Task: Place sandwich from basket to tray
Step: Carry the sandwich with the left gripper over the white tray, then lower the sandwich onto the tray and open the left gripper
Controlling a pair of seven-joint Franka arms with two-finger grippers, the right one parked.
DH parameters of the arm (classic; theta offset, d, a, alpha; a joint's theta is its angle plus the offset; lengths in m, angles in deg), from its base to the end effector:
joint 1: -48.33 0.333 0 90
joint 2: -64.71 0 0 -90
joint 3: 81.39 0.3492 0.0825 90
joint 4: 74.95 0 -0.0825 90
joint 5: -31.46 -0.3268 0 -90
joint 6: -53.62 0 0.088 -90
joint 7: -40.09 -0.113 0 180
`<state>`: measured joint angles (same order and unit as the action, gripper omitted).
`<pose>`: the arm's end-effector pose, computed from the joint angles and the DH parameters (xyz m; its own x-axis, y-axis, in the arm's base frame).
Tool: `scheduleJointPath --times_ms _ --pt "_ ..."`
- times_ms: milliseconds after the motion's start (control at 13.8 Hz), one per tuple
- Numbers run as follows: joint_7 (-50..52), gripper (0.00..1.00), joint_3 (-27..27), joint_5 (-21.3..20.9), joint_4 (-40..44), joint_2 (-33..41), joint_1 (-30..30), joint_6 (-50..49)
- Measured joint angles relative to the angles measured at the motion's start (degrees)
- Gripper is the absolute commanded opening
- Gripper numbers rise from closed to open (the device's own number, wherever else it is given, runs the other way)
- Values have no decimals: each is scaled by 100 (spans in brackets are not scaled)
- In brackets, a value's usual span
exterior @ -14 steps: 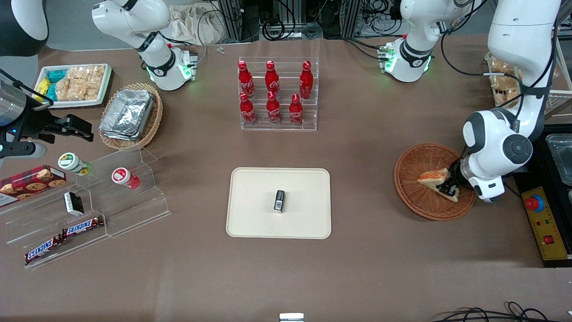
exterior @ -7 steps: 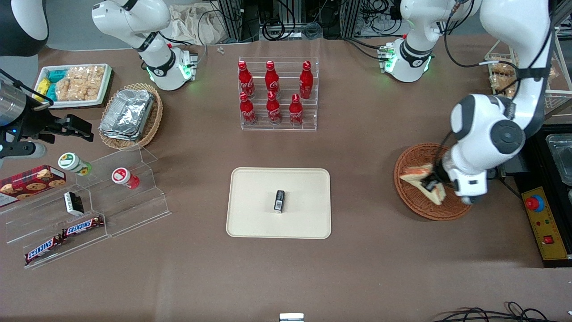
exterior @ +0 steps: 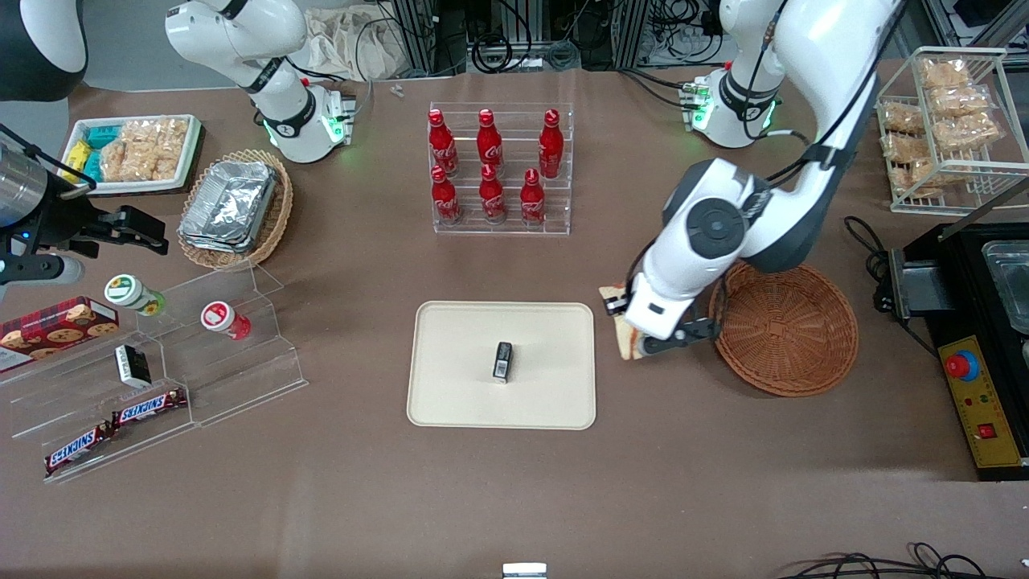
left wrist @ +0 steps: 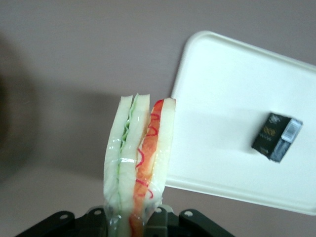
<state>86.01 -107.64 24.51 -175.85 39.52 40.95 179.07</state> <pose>0.5387 -0.3088 0.3973 0.9822 0.1842 -0.0365 0.1868 -0.9784 0.0889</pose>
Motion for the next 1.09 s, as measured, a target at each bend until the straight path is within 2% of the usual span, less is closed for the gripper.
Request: scheduleJointPath --times_ms 290,507,580,652,725,1087 --pt "-11 0 4 -1158 748 -1099 -575 70" --pt "-6 0 14 -1471 1017 -1625 -607 376" --pt "-10 8 16 -1563 1036 -1723 -607 516" --pt "-10 46 16 -1696 1040 -1803 -607 616" --pt "7 99 15 -1803 1044 -1864 -608 674" --pt "368 100 15 -1888 1136 -1901 -609 777"
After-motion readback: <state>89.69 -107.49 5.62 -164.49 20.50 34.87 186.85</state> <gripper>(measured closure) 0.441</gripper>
